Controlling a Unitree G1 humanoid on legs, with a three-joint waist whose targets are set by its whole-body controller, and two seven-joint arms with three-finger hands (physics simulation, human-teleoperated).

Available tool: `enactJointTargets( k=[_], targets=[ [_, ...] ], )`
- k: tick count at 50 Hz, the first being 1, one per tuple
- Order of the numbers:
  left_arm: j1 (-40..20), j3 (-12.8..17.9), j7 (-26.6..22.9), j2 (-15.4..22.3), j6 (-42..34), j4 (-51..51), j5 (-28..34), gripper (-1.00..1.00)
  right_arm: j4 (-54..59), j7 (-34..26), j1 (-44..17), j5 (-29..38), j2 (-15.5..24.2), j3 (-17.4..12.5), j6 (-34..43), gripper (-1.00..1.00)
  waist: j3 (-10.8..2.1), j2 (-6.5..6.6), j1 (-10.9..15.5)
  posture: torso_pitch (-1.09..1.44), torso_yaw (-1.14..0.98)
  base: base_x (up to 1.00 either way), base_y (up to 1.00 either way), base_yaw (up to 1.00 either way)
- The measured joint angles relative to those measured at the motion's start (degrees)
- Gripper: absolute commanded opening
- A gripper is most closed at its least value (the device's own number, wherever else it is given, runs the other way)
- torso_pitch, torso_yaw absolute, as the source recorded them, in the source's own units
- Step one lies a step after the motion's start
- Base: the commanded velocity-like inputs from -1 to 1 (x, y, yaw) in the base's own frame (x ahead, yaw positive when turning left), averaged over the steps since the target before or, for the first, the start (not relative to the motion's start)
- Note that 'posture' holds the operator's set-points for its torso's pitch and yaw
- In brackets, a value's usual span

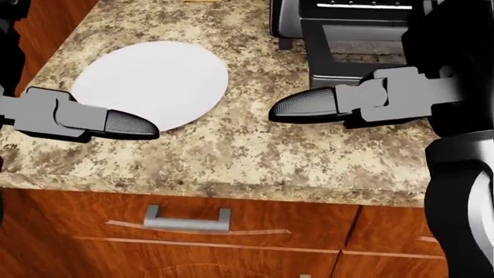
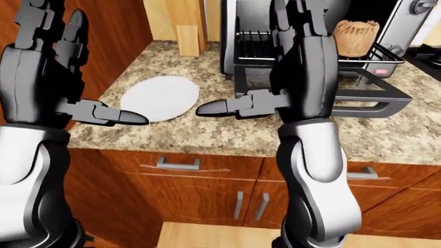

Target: Pick the scone from the rack and place it on the plate on the counter.

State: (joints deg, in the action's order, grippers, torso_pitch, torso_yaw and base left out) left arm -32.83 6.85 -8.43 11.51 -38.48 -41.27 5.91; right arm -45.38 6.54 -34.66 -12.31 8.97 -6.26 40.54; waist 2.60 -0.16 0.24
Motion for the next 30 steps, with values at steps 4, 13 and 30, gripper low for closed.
enactJointTargets(
  k=[4,13,30],
  targets=[
    [0.1,0.1,0.5,-0.4,0.8,1.0,-1.4,1.0,1.0,0.7,-2.8,-0.2,2.8,-1.8,3.3,1.0,0.07,-0.17,0.1,0.0,0.0,0.0,0.0,0.0],
    [-0.4,0.0,0.9,-0.3,2.2,2.9,-3.1,1.0,13.9,0.9,-18.4,1.5,16.9,-7.2,14.6,1.0,0.51,-0.56,0.3,0.0,0.0,0.0,0.0,0.0],
    [-1.1,-0.2,2.0,-0.1,5.8,7.6,-3.8,1.0,42.7,-12.6,-31.7,13.9,37.7,-7.5,14.5,1.0,1.0,-1.12,0.4,0.0,0.0,0.0,0.0,0.0]
  ],
)
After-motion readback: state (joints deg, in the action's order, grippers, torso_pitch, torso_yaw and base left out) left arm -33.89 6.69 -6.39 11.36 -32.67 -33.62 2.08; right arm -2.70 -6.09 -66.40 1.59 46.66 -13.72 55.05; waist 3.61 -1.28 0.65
